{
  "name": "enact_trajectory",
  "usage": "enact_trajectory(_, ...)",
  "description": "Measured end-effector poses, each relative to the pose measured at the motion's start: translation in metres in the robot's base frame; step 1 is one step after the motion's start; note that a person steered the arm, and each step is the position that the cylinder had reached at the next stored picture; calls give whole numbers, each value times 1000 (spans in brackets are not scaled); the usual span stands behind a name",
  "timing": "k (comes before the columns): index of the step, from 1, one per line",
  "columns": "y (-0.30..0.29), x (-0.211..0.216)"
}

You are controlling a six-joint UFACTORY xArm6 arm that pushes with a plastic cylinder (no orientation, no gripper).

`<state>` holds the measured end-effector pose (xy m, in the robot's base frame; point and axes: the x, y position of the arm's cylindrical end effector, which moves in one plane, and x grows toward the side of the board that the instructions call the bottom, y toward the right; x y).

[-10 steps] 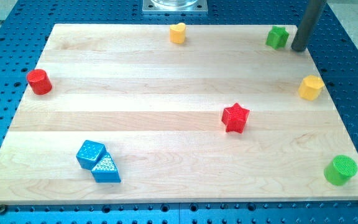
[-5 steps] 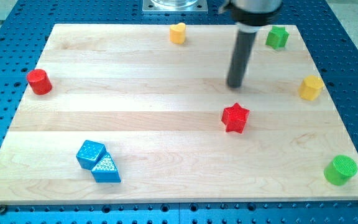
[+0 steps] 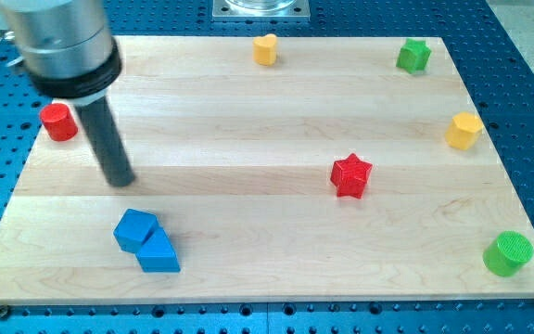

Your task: Separate the blue blocks from each other

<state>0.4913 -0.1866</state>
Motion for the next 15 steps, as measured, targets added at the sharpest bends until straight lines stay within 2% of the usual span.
enact_trajectory(3, -23, 126)
enact_trajectory(5, -4, 127)
enact_trajectory(6, 50, 126)
enact_trajectory(8, 62, 125)
enact_trajectory(10, 33, 113)
enact_trajectory(11, 49, 95)
enact_trajectory(15, 126, -28)
